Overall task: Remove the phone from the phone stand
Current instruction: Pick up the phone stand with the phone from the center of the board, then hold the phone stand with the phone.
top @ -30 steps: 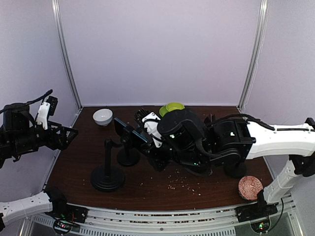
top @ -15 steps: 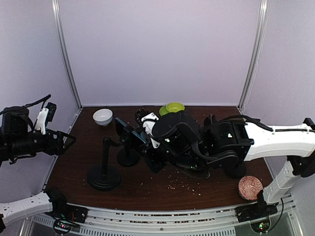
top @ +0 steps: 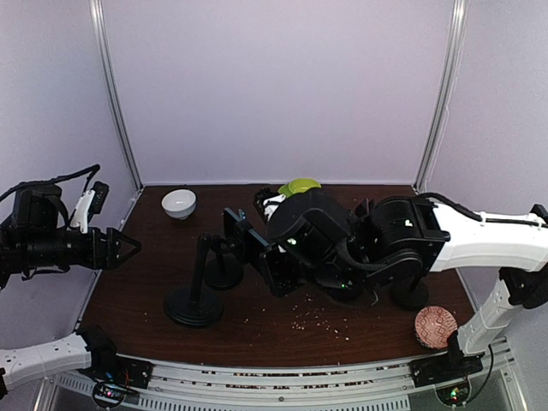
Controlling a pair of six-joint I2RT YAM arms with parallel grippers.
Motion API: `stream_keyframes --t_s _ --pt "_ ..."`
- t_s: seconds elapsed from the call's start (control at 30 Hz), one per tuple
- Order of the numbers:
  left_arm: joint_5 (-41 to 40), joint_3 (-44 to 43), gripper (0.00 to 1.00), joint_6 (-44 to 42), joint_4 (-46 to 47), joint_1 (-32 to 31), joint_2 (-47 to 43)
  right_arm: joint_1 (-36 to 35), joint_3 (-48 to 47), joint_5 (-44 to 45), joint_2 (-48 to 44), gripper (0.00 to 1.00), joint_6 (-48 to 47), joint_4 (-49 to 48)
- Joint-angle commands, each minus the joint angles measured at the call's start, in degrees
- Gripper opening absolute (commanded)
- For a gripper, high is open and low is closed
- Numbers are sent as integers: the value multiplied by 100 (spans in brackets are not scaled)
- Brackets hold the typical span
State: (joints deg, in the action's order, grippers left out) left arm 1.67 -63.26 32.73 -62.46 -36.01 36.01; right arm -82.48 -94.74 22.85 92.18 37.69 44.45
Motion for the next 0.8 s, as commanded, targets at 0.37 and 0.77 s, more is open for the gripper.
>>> stream_keyframes --t_s 0.37,0.77 --pt "1030 -418 79 -126 1262 -406 483 165 -728 34 62 0 415 -82" --pt "1154 -1283 79 -590 1009 -1241 2037 191 -1601 -108 685 0 -362 724"
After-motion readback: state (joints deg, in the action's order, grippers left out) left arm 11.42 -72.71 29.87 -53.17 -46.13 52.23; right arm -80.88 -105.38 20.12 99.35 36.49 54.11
